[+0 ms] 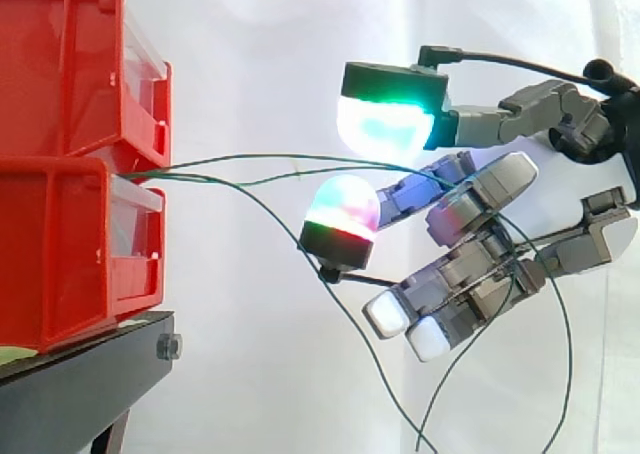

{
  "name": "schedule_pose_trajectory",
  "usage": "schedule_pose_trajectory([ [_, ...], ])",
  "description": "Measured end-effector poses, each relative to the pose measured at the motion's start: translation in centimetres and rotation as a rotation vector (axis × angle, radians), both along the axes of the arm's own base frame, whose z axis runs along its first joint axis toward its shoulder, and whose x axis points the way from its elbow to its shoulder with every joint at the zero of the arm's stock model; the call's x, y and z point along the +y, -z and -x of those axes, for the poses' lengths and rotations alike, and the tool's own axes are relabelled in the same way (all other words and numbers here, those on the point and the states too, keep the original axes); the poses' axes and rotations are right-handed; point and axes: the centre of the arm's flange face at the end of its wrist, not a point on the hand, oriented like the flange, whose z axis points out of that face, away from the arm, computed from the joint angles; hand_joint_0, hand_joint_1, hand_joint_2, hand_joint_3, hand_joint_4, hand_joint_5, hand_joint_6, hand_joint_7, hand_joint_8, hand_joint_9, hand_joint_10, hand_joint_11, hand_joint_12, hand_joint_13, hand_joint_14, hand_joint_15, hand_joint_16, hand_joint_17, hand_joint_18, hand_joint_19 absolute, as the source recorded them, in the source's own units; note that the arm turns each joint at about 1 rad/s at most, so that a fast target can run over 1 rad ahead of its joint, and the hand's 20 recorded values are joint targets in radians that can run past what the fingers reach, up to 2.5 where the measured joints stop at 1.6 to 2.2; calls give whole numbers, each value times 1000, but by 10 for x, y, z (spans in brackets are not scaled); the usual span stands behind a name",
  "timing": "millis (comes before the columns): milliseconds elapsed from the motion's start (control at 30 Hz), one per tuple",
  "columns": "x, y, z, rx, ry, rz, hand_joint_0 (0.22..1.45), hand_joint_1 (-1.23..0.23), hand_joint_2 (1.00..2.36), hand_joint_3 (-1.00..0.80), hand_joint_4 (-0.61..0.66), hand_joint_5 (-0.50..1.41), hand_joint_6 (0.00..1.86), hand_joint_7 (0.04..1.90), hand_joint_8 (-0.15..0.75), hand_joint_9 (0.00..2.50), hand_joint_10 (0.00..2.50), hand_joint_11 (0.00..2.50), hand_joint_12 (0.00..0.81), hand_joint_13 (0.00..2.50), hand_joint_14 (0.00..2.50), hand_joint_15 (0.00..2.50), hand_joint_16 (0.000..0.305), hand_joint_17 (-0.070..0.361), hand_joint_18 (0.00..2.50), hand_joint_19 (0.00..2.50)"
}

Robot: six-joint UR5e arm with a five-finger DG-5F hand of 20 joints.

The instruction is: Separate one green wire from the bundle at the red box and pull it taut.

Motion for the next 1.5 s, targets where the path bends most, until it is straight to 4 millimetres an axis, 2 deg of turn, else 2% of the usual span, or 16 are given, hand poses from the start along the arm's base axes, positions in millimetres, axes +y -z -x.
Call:
schedule_pose_trajectory([
  [200, 0, 0, 0, 2, -1, 0, 546, -560, 1000, -500, 120, -155, 884, 876, 270, 1281, 376, 1470, 354, 767, 22, 627, 47, 106, 595, 548],
  [367, -2, -2, 0, -3, 2, -2, 577, -643, 1011, -370, 109, -153, 886, 927, 266, 1299, 210, 1560, 346, 749, 22, 620, 46, 104, 580, 562],
  [767, -8, -29, 2, 25, 6, 8, 589, -743, 1016, -282, 92, -154, 891, 948, 269, 1302, 70, 1600, 347, 733, 24, 608, 46, 104, 576, 554],
  [867, -8, -33, 2, 25, 5, 9, 589, -752, 1014, -314, 111, -155, 894, 923, 269, 1299, 21, 1608, 345, 728, 22, 602, 47, 105, 574, 562],
  [967, -8, -35, 2, 22, 5, 10, 555, -699, 1008, -407, 118, -153, 895, 909, 275, 1301, 5, 1584, 351, 729, 24, 597, 47, 107, 574, 559],
  [1267, -9, -37, 2, 26, 6, 12, 578, -670, 1015, -296, 99, -151, 898, 948, 270, 1301, 2, 1579, 347, 721, 22, 599, 47, 105, 567, 563],
  [1500, -9, -36, 2, 25, 6, 13, 555, -573, 1011, -370, 119, -151, 902, 923, 277, 1293, 4, 1555, 355, 719, 22, 600, 48, 107, 559, 569],
])
